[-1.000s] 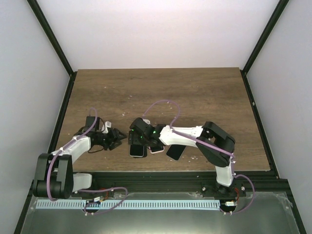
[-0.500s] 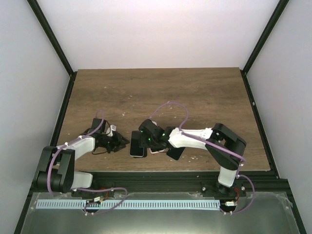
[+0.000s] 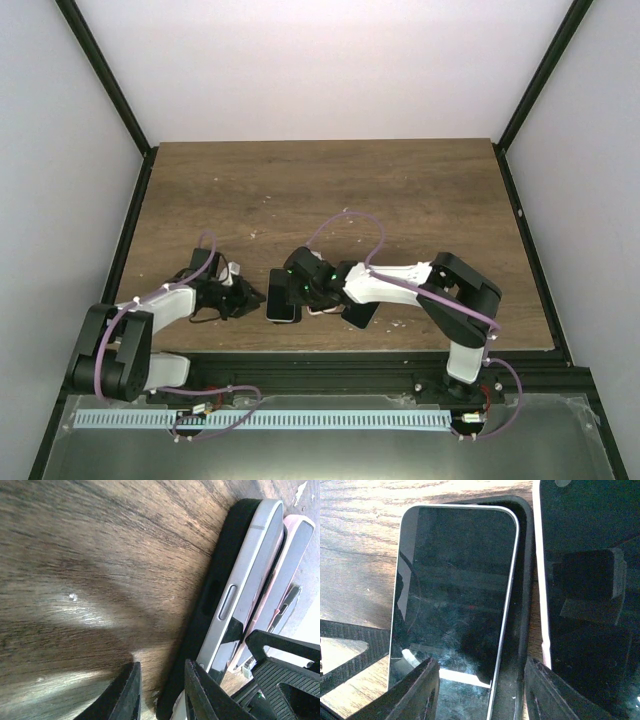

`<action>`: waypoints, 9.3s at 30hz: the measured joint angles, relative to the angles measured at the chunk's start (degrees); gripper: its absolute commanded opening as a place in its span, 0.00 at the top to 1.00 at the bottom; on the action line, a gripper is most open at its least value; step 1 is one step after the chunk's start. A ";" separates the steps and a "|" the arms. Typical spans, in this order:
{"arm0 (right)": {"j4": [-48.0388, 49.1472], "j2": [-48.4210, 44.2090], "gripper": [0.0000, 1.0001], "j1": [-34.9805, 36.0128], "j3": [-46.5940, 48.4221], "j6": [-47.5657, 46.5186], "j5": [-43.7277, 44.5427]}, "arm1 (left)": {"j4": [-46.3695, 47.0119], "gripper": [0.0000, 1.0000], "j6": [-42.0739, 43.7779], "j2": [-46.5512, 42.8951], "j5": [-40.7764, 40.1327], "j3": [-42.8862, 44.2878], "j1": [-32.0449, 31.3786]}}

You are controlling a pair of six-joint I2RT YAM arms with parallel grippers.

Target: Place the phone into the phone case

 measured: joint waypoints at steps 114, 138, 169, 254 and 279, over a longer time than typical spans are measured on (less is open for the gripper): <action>46.77 3.72 0.64 -6.75 -17.29 9.09 -28.59 | 11.89 0.75 -4.44 -3.26 3.43 -6.71 -0.13; 37.16 -8.07 0.94 -6.93 -19.45 5.20 -28.57 | -0.70 0.20 -4.57 -15.10 5.92 1.88 0.39; 56.59 -32.94 0.94 -9.31 -29.90 9.20 -41.90 | 24.65 0.22 -25.35 -35.95 28.89 5.07 1.73; 51.15 -28.98 0.51 -7.37 -28.17 18.18 -32.09 | 22.82 1.00 -28.52 -35.06 22.64 -3.96 -3.67; 55.84 -30.03 0.93 -7.06 -29.99 21.09 -33.35 | 25.05 1.00 -29.49 -37.51 22.34 -3.37 -3.67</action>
